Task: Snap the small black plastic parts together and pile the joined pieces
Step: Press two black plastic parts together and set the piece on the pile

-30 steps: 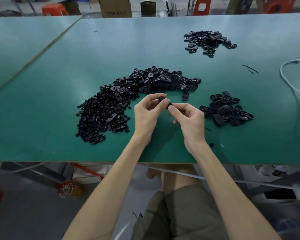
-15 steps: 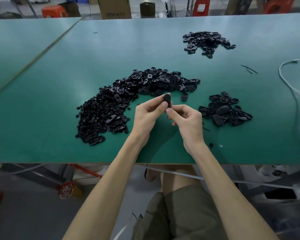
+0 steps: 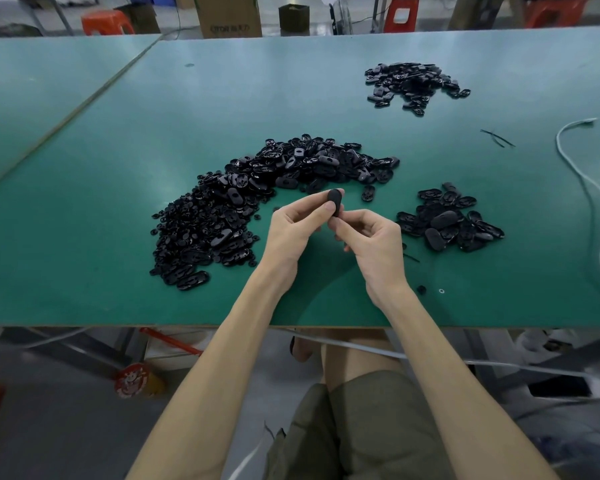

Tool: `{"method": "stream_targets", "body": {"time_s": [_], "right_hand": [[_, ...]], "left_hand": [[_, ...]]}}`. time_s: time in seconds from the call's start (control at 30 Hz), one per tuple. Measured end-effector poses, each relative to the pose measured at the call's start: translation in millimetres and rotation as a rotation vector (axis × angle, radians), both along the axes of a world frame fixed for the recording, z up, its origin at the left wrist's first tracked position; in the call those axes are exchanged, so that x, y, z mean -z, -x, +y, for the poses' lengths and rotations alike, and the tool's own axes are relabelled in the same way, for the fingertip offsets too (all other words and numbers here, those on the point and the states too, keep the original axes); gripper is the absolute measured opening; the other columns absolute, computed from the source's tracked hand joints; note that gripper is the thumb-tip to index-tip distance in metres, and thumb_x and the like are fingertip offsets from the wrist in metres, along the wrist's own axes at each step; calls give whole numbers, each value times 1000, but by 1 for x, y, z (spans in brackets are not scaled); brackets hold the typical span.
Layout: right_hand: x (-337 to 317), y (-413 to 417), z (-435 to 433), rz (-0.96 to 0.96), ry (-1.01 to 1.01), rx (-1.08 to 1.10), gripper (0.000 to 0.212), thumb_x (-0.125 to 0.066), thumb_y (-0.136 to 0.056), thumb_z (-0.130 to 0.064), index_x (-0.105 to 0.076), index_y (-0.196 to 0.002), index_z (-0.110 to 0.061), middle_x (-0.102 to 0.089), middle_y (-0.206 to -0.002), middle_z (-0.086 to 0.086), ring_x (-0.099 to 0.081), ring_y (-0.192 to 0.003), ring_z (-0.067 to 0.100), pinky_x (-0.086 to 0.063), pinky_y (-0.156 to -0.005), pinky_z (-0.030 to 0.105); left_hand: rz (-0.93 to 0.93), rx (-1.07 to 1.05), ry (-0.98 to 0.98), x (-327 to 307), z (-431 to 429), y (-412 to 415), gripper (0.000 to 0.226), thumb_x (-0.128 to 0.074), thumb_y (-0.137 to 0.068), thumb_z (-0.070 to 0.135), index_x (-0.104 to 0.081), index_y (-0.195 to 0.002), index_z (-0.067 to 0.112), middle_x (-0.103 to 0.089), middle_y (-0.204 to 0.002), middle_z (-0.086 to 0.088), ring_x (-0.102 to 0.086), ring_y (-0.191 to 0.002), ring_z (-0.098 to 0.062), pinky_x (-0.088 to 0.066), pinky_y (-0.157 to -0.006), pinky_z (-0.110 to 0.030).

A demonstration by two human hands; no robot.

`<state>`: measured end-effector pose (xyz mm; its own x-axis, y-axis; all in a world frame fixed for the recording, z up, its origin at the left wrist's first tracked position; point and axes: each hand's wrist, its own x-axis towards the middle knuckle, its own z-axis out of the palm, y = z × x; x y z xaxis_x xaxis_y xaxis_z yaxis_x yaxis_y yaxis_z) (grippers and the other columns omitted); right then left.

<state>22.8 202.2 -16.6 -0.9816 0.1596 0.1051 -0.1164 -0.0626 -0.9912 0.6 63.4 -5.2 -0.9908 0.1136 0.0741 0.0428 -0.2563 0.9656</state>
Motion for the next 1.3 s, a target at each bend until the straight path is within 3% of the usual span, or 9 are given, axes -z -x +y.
{"method": "stream_targets", "body": {"time_s": [0.1,0.27,0.37,0.53,0.73,1.3], "right_hand": [[-1,-1,0,-1,-5,-2,3,-80,-90,-13,-78,-90,-16,-74,-73,-5,-62,-69,8,-49,-61,20],[-1,-1,-1,-6,-24,4,3,-81,-91,-14,-78,-90,-16,-74,-74,-1,-59,-70,13,-48,-61,21],[-1,-1,-1,-13,-18,11,2,-80,-91,-14,-79,-90,-15,-73,-72,-3,-59,-69,11,-48,-63,23],[0,0,0,-21,-36,17,4,-80,-91,-14,-79,-89,-18,-73,-71,-6,-61,-69,9,-51,-65,23],[0,0,0,-31,-32,17,7,-80,-91,-12,-79,-91,-18,-74,-70,-8,-62,-67,5,-51,-65,20],[-2,-2,-3,-32,-67,16,11,-79,-91,-10,-78,-86,-19,-71,-66,-8,-58,-65,9,-48,-60,19]], "left_hand": [[-5,11,4,-1,-2,-1,24,-70,-96,15,-78,-118,13,-78,-102,-4,-66,-98,-11,-47,-85,-17],[-17,11,2,0,-3,1,20,-69,-91,16,-80,-108,16,-77,-104,-5,-63,-102,-19,-43,-94,-34],[-4,13,-12,2,-1,1,19,-65,-89,12,-79,-101,14,-76,-101,-5,-63,-101,-21,-46,-98,-37],[15,58,-53,4,2,1,17,-59,-93,0,-73,-100,8,-73,-99,-6,-64,-99,-21,-50,-101,-37],[16,78,-62,3,2,0,21,-57,-94,-3,-73,-97,9,-72,-93,-1,-64,-95,-14,-50,-93,-27],[2,92,-94,3,2,1,21,-58,-93,-1,-74,-96,11,-73,-92,-2,-65,-91,-14,-53,-85,-26]]}}
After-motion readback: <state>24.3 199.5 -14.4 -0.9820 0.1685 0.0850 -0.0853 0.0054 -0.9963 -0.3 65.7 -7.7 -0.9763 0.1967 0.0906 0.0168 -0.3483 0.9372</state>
